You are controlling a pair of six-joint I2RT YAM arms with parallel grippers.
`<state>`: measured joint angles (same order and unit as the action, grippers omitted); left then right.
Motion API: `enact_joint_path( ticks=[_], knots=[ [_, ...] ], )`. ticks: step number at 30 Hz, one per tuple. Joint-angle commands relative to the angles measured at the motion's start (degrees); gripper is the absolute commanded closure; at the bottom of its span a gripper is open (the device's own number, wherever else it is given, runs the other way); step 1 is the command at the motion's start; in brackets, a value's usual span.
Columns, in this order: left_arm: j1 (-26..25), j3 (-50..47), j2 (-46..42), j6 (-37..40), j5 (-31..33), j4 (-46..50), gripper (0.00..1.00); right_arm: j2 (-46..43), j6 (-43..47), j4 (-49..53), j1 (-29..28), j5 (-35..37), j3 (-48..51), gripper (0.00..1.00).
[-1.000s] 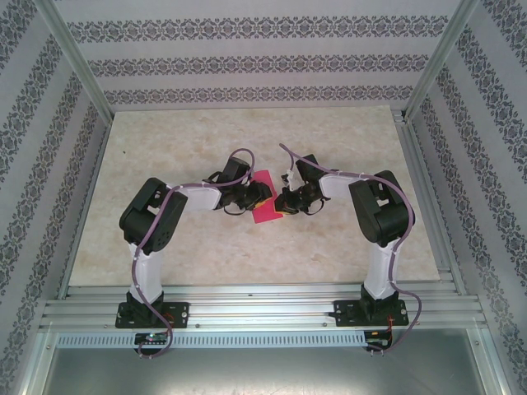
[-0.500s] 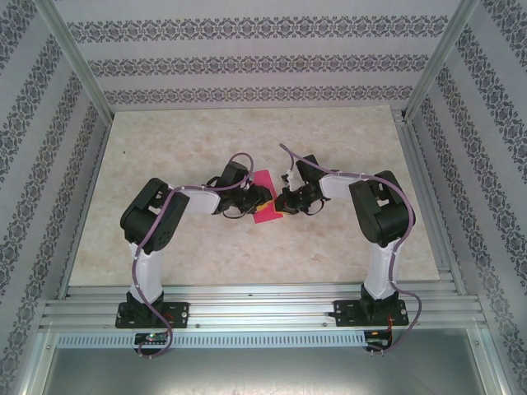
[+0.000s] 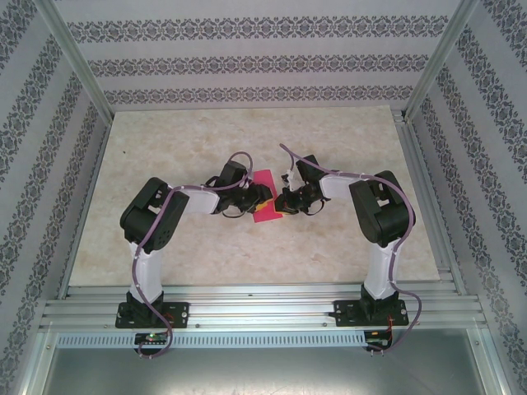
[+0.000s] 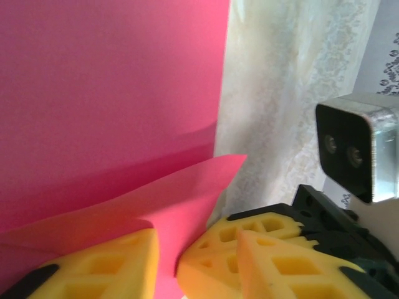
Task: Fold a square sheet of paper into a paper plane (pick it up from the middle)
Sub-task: Fold the triangle a second time at the center of the table.
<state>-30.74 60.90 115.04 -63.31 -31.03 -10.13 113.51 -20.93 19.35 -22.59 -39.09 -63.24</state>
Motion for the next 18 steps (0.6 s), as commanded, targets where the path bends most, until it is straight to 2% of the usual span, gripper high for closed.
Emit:
enact_joint_path(
  ticks=[1, 5, 11, 18],
  knots=[
    [2.0, 2.8, 1.4, 2.1, 6.8, 10.6, 0.58, 0.9, 1.1, 4.8, 0.4, 5.3, 2.6, 0.93],
    [1.9, 5.3, 0.2, 3.9, 11.1, 18.2, 0.60, 0.4, 1.0, 5.0, 0.3, 5.6, 2.3, 0.93],
    [1.9, 6.8, 2.5, 3.1, 10.9, 17.8, 0.56, 0.0, 1.2, 5.4, 0.3, 5.6, 2.1, 0.93],
    [2.4, 8.5, 2.7, 3.5, 14.1, 19.6, 0.55, -0.1, 1.2, 5.5, 0.1, 5.5, 2.1, 0.93]
  ],
)
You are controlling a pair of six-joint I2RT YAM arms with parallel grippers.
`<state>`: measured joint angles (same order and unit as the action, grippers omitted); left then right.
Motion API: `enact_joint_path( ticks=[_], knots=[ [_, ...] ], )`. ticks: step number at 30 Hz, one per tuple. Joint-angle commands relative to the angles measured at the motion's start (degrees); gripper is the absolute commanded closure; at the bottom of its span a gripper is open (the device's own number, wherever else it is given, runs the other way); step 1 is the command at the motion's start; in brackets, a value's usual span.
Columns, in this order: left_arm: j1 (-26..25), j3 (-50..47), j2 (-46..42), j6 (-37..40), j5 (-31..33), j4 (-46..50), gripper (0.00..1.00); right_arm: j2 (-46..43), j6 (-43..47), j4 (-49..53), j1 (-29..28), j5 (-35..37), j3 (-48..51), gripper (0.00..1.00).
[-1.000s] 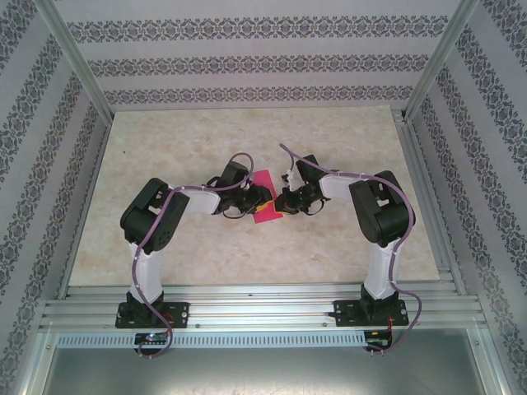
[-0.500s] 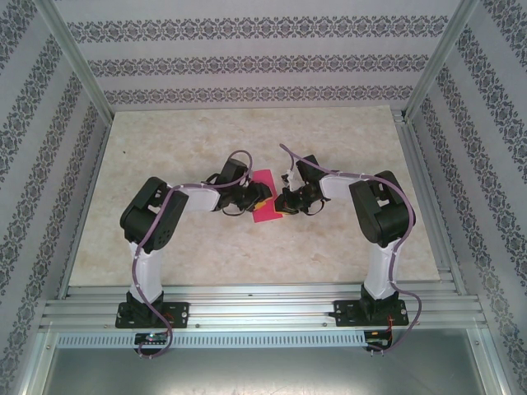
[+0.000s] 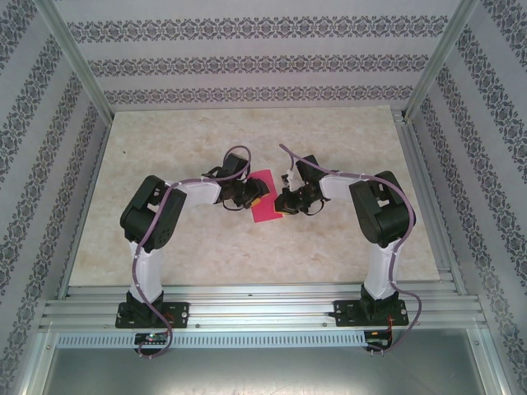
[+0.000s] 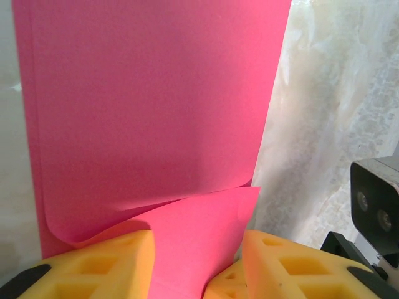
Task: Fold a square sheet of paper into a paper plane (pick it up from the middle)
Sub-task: Fold the triangle a second time at the center of the table.
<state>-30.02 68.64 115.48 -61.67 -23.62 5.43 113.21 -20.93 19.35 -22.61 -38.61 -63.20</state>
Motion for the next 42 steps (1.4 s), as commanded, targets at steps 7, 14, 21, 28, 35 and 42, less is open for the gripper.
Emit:
enact_joint_path(
  ticks=[7, 14, 21, 28, 35, 42],
  knots=[
    [3.8, 2.8, 3.1, 2.9, 7.6, 5.8, 0.52, -0.1, 1.4, 5.7, 0.1, 4.9, 2.0, 0.93],
    [6.2, 4.5, 3.2, 3.7, 7.4, 7.4, 0.47, -0.4, 1.4, 5.9, 0.0, 4.8, 1.8, 0.93],
    [7.1, 3.1, -0.4, 4.4, 9.5, 8.5, 0.46, -0.1, 1.1, 5.5, -0.2, 4.6, 1.6, 0.93],
    [4.5, 3.6, -5.3, 7.1, 4.3, 6.2, 0.46, -0.1, 1.2, 5.5, -0.4, 4.2, 0.9, 0.93],
    [1.3, 4.5, -1.6, 4.3, -4.3, -0.7, 0.51, -3.2, 0.3, 2.9, -0.8, 0.6, -0.2, 0.90],
    [0.8, 4.2, 1.9, 3.4, -5.3, -1.3, 0.54, -7.8, 0.3, 3.7, -0.9, -0.2, -0.8, 0.88]
  ],
)
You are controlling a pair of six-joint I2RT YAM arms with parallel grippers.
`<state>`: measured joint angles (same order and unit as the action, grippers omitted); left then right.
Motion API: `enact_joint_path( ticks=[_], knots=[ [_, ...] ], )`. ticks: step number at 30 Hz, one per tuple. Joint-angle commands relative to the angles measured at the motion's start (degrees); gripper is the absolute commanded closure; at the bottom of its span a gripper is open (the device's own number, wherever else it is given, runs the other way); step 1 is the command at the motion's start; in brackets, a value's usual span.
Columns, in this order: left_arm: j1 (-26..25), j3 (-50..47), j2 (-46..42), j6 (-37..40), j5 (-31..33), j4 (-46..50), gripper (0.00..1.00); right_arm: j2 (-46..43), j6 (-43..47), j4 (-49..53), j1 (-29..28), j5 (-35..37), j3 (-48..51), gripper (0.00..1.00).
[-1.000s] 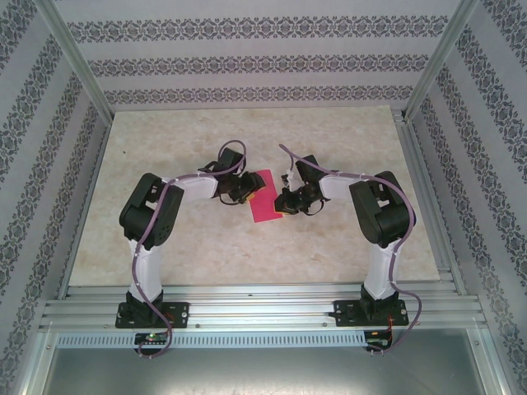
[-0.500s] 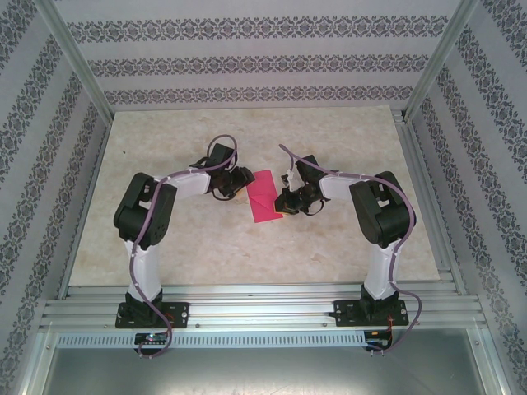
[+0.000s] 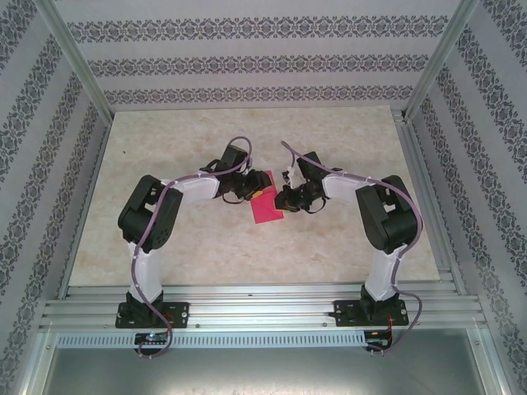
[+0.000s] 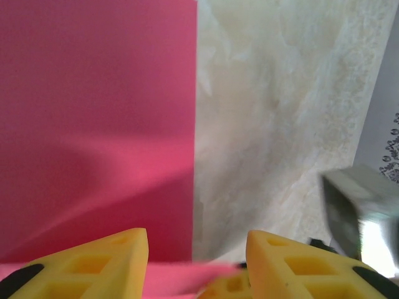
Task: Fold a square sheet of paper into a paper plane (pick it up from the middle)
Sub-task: Fold the triangle a second time at the center of the table.
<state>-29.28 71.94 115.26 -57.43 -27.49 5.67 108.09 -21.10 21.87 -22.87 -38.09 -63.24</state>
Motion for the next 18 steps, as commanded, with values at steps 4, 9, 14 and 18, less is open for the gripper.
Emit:
enact_joint_path(
  ticks=[4, 9, 14, 18],
  knots=[
    [0.0, 0.2, 3.5, -1.5, -1.5, -2.8, 0.54, -3.9, 0.6, 2.1, -0.4, -0.1, 0.8, 0.89],
    [0.0, 0.2, 4.0, -0.9, -0.4, -1.4, 0.54, -2.3, 1.0, 1.8, -0.3, 0.5, 2.4, 0.90],
    [0.0, 0.0, 3.7, -1.1, -1.1, -2.3, 0.52, -1.0, 0.9, 1.6, -0.3, 0.7, 2.4, 0.90],
    [0.0, 1.3, 2.7, -0.5, -1.9, -2.1, 0.47, -1.4, 1.1, 1.5, -0.5, 1.0, 2.3, 0.88]
  ],
)
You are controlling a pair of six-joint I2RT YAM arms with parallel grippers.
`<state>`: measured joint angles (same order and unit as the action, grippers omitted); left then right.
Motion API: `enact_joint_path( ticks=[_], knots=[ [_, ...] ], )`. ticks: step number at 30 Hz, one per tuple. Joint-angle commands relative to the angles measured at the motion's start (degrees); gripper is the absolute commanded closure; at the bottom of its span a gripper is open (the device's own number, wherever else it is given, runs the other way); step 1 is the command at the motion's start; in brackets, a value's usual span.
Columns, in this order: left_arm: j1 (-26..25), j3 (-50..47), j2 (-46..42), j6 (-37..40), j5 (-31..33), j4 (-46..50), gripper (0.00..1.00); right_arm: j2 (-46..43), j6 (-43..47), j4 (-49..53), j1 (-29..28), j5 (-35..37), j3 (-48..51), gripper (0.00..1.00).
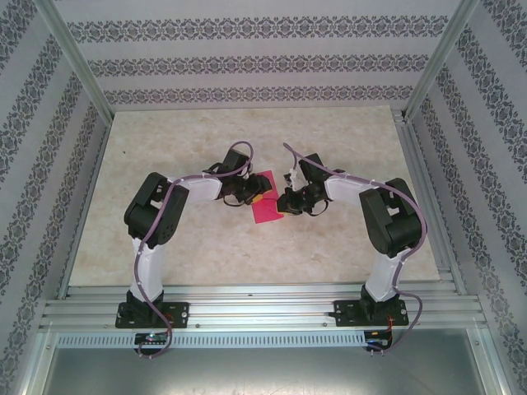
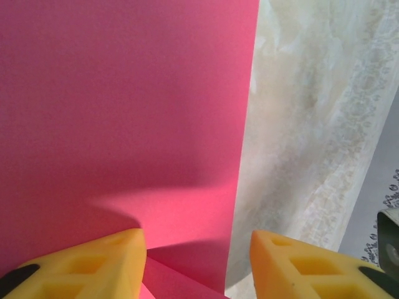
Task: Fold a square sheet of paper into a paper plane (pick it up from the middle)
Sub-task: Fold the triangle a second time at the center of the table.
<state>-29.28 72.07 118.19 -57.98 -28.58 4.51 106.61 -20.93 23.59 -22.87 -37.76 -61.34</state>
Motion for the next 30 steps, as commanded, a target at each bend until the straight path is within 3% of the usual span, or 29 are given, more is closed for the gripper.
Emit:
enact_joint_path(
  ticks=[1, 10, 14, 19, 30],
  knots=[
    [-0.1, 2.0, -0.4, 0.3, -1.4, -0.8, 0.46, 1.1, 1.0, 0.1, -0.3, 0.8, 0.3, 0.88],
    [0.0, 2.0, -6.3, 2.8, -1.7, 0.3, 0.35, 3.8, 0.0, -1.7, 0.3, 1.9, 1.4, 0.90],
    [-0.3, -3.7, -9.8, 0.2, 0.6, -4.5, 0.37, 4.0, -0.1, -1.5, 0.4, 2.2, 1.6, 0.90],
    [-1.3, -3.4, -7.0, -1.0, -3.8, -8.0, 0.46, 4.0, 0.0, -1.6, 0.5, 1.9, 1.7, 0.90],
    [-2.0, -0.6, -3.1, 0.5, -3.5, -3.6, 0.54, 4.3, -0.4, -2.2, 0.8, 1.6, 1.9, 0.90]
  ],
)
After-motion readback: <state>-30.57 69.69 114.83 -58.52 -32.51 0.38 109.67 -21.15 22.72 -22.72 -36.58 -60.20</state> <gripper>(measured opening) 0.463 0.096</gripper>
